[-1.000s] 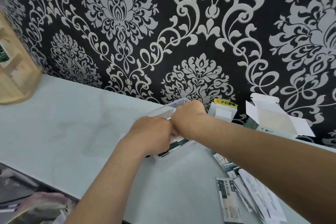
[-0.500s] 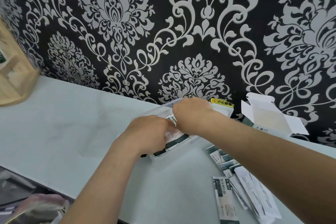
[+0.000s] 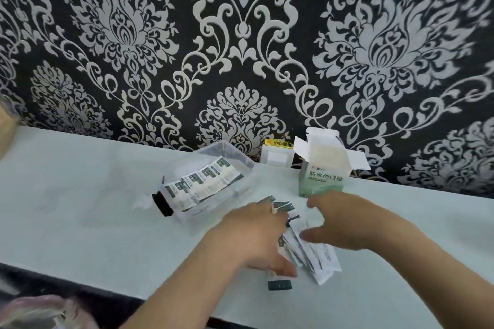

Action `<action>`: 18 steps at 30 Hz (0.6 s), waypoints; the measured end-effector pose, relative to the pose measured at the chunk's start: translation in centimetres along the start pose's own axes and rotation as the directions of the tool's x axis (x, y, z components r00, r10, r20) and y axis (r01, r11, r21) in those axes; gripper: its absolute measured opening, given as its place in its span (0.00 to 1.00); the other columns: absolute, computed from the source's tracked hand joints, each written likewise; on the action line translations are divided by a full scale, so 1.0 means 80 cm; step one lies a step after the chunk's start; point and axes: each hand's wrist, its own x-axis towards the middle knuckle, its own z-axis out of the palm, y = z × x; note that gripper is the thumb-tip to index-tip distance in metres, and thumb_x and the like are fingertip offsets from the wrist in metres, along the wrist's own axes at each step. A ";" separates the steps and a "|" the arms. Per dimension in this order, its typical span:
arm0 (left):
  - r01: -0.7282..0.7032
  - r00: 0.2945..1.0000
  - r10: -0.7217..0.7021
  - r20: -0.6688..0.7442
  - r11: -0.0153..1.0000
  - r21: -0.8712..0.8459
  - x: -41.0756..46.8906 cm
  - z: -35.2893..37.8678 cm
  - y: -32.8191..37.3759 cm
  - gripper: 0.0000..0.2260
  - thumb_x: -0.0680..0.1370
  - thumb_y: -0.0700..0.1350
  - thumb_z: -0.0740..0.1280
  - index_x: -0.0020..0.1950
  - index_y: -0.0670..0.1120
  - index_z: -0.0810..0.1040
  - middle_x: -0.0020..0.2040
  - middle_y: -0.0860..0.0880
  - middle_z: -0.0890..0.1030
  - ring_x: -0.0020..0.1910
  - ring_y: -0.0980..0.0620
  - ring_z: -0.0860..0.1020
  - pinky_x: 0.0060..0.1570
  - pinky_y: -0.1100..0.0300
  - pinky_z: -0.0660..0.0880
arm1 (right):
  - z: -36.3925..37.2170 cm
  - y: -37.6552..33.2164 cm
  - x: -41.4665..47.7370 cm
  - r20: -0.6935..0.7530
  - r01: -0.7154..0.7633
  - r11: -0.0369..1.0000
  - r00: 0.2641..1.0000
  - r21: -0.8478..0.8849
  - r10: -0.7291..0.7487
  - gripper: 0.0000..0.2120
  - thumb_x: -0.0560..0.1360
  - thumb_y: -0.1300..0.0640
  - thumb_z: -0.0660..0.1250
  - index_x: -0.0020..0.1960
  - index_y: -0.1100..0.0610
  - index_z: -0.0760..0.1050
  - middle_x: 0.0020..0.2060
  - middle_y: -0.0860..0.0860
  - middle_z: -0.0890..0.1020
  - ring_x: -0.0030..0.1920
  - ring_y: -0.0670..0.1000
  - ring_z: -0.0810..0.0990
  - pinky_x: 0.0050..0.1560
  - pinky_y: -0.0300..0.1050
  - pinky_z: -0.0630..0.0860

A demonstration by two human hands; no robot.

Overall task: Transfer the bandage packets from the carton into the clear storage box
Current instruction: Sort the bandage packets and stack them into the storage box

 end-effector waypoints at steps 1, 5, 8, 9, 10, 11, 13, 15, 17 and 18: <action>0.019 0.998 -0.021 0.054 1.000 0.021 0.003 0.014 0.011 0.38 0.67 0.66 0.71 0.71 0.52 0.63 0.65 0.46 0.67 0.64 0.44 0.67 0.56 0.51 0.71 | 0.011 0.009 -0.001 0.022 -0.009 1.000 1.000 0.023 0.009 0.30 0.73 0.36 0.65 0.69 0.51 0.67 0.67 0.50 0.72 0.64 0.53 0.73 0.63 0.48 0.72; 0.054 0.998 -0.055 -0.030 0.998 -0.030 0.013 0.041 0.024 0.42 0.63 0.65 0.74 0.71 0.53 0.60 0.67 0.46 0.63 0.65 0.43 0.63 0.57 0.49 0.71 | 0.047 0.024 0.005 0.015 0.002 0.991 1.000 0.136 -0.004 0.30 0.68 0.37 0.70 0.63 0.50 0.68 0.58 0.51 0.69 0.55 0.52 0.75 0.55 0.47 0.74; 0.050 0.997 -0.055 -0.063 0.995 -0.081 0.016 0.040 0.027 0.38 0.64 0.62 0.75 0.69 0.54 0.63 0.63 0.47 0.65 0.62 0.44 0.67 0.56 0.52 0.72 | 0.065 0.027 0.013 -0.066 0.047 0.956 0.997 0.290 -0.029 0.31 0.68 0.43 0.73 0.66 0.51 0.68 0.54 0.50 0.70 0.52 0.51 0.75 0.53 0.45 0.74; 0.050 0.996 -0.059 -0.074 0.992 -0.114 0.017 0.039 0.028 0.37 0.65 0.61 0.76 0.69 0.54 0.64 0.62 0.48 0.65 0.61 0.45 0.69 0.54 0.54 0.71 | 0.068 0.028 0.015 -0.098 0.063 0.938 0.995 0.340 -0.031 0.31 0.68 0.45 0.74 0.68 0.50 0.68 0.53 0.49 0.71 0.51 0.50 0.75 0.51 0.43 0.73; 0.053 0.994 -0.066 -0.083 0.987 -0.151 0.020 0.038 0.027 0.36 0.66 0.59 0.76 0.69 0.54 0.65 0.62 0.48 0.66 0.60 0.45 0.70 0.53 0.55 0.71 | 0.069 0.029 0.017 -0.125 0.078 0.923 0.992 0.376 -0.033 0.32 0.68 0.48 0.74 0.69 0.49 0.67 0.52 0.48 0.71 0.50 0.49 0.74 0.49 0.40 0.72; 0.055 0.993 -0.073 -0.091 0.981 -0.188 0.024 0.036 0.025 0.35 0.67 0.57 0.76 0.70 0.54 0.65 0.62 0.48 0.66 0.60 0.45 0.72 0.54 0.56 0.70 | 0.069 0.030 0.019 -0.146 0.094 0.914 0.989 0.395 -0.039 0.31 0.69 0.50 0.73 0.69 0.49 0.67 0.50 0.47 0.72 0.49 0.48 0.73 0.46 0.38 0.69; 0.063 0.990 -0.091 -0.104 0.967 -0.248 0.031 0.035 0.021 0.31 0.70 0.54 0.75 0.70 0.56 0.66 0.62 0.49 0.68 0.60 0.46 0.73 0.55 0.57 0.71 | 0.070 0.037 0.024 -0.164 0.105 0.896 0.986 0.432 -0.036 0.29 0.71 0.53 0.71 0.69 0.49 0.67 0.46 0.45 0.74 0.46 0.46 0.72 0.42 0.36 0.67; 0.068 0.986 -0.108 -0.131 0.958 -0.279 0.035 0.032 0.015 0.27 0.72 0.51 0.73 0.69 0.57 0.68 0.60 0.51 0.69 0.59 0.48 0.74 0.56 0.58 0.71 | 0.070 0.044 0.027 -0.171 0.088 0.891 0.985 0.445 -0.012 0.24 0.72 0.56 0.69 0.68 0.50 0.70 0.42 0.44 0.74 0.45 0.46 0.73 0.41 0.35 0.67; 0.074 0.977 -0.125 -0.174 0.959 -0.274 0.039 0.030 0.012 0.25 0.73 0.53 0.70 0.69 0.58 0.68 0.59 0.52 0.70 0.60 0.50 0.72 0.54 0.59 0.69 | 0.072 0.049 0.028 -0.203 0.072 0.903 0.979 0.424 0.017 0.14 0.73 0.59 0.66 0.57 0.51 0.76 0.40 0.46 0.76 0.44 0.49 0.76 0.39 0.38 0.67; 0.078 0.971 -0.133 -0.198 0.961 -0.264 0.041 0.028 0.013 0.26 0.73 0.56 0.69 0.69 0.57 0.67 0.60 0.52 0.70 0.61 0.50 0.70 0.55 0.58 0.68 | 0.074 0.052 0.027 -0.226 0.061 0.912 0.973 0.405 0.036 0.08 0.72 0.61 0.64 0.49 0.53 0.77 0.39 0.48 0.77 0.44 0.51 0.77 0.36 0.39 0.67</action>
